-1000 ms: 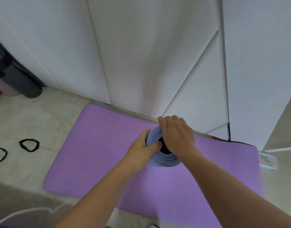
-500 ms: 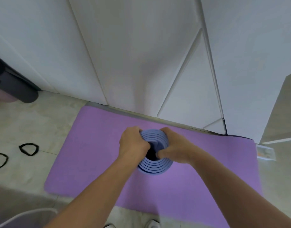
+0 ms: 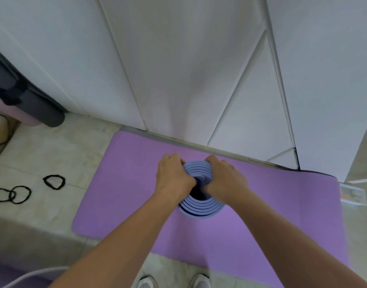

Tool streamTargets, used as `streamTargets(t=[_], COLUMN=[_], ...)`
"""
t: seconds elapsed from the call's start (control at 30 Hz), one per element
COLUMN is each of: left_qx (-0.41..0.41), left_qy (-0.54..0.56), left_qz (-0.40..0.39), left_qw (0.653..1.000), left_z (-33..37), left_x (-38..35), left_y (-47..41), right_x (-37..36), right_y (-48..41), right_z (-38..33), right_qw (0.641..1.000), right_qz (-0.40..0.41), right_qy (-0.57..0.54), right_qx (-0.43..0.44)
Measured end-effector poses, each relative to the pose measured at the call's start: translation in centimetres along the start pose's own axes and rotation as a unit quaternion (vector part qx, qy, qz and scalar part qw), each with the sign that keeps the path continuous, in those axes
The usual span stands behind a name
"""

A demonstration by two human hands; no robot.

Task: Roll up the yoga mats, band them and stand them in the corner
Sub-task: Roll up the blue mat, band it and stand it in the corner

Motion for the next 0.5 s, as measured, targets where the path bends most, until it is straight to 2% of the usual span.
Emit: streamTargets(t=[0.07,0.2,0.33,0.4,0.5], left_qx=[0.000,0.000,0.000,0.004,0.047], left_qy=[-0.009,-0.017,-0.025,-0.043,0.035], left_qz=[0.005,0.018,-0.002,-0.044,-0.155], left_qw=[1.000,1.000,1.000,0.998,0.986], left_z=[-0.4,-1.1,-0.9,-1.0,-2.4], left_x=[0.1,-0.3,0.4,1.2,1.3], left_y=[0.2,-0.3,-0.4,0.0,0.6], right_x=[-0.2,-1.1,-0.2,0.0,-1.2], right_y=[0.3,-0.3,-0.6,-0.3,0.1], right_z=[-0.9,-1.9,-2.1,-2.2,-2.3], right_qw=[0.999,0.996,0.996,0.995,0.992], right_qz=[0.000,0.071,0.061,0.066,0.071], right_qy=[0.027,0.009,0.013,0.021,0.029], right_qx=[0.018,0.051,0.061,0.078,0.096])
Point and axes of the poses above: each hand's wrist, its own y-axis away from the middle knuckle, its own x-axis out of the back of the hand, z = x × y, the point moved 4 cm from there along -y, towards the middle knuckle, and after that the axes turned 3 degrees about z, right-handed, at the moved point
